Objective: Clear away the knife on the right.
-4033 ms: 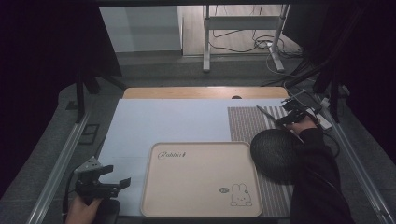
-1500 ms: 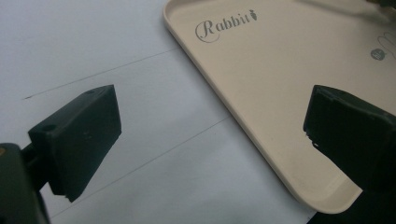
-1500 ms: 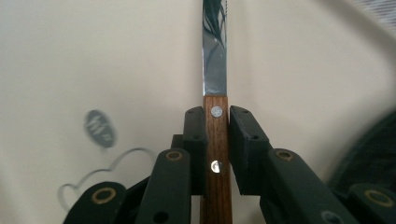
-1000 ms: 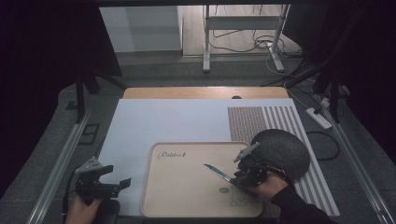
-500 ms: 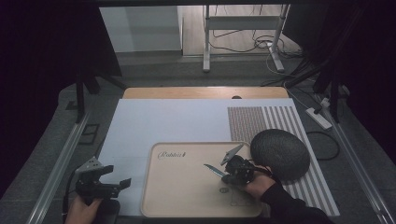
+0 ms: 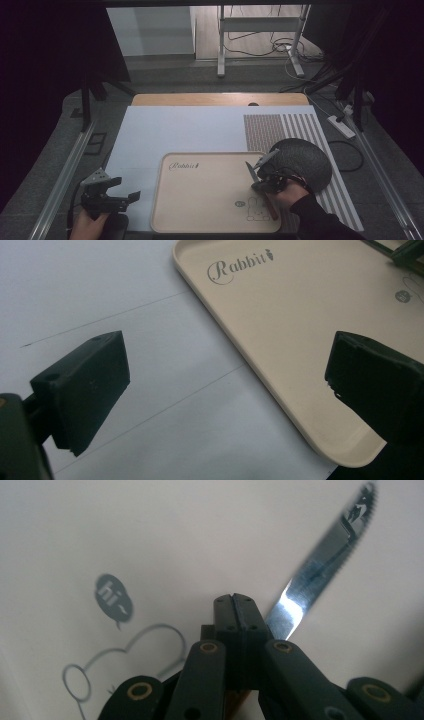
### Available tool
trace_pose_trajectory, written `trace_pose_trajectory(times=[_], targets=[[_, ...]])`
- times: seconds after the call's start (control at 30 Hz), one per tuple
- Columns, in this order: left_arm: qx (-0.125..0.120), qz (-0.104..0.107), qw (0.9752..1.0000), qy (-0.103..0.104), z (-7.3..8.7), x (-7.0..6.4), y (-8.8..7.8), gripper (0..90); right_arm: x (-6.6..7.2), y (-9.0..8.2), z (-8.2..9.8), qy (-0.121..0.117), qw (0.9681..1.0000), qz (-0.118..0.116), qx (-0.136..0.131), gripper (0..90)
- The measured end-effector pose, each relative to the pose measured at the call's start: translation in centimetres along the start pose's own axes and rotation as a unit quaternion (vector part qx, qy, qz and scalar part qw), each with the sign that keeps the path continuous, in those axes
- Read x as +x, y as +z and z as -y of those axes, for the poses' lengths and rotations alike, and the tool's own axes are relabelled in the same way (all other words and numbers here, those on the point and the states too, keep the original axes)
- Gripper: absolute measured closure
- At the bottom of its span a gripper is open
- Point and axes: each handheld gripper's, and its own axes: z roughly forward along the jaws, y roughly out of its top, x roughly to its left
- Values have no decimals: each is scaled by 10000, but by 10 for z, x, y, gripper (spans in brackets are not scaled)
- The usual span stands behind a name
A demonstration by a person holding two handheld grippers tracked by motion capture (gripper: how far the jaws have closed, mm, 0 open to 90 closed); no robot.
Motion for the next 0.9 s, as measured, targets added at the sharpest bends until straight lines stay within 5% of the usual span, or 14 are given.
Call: trace_pose_trajectory(times=[0.3, 0.43, 0.9], targets=[[-3, 6, 10000, -2, 0, 0, 0, 43, -16, -12, 16, 363, 9991, 241, -8, 894], [-1, 3, 10000, -3, 0, 0, 0, 43, -15, -12, 15, 357, 9992, 144, -74, 882], [8, 9, 10000, 6, 0, 0, 0, 43, -13, -18, 6, 214, 9980, 295, -510, 603]])
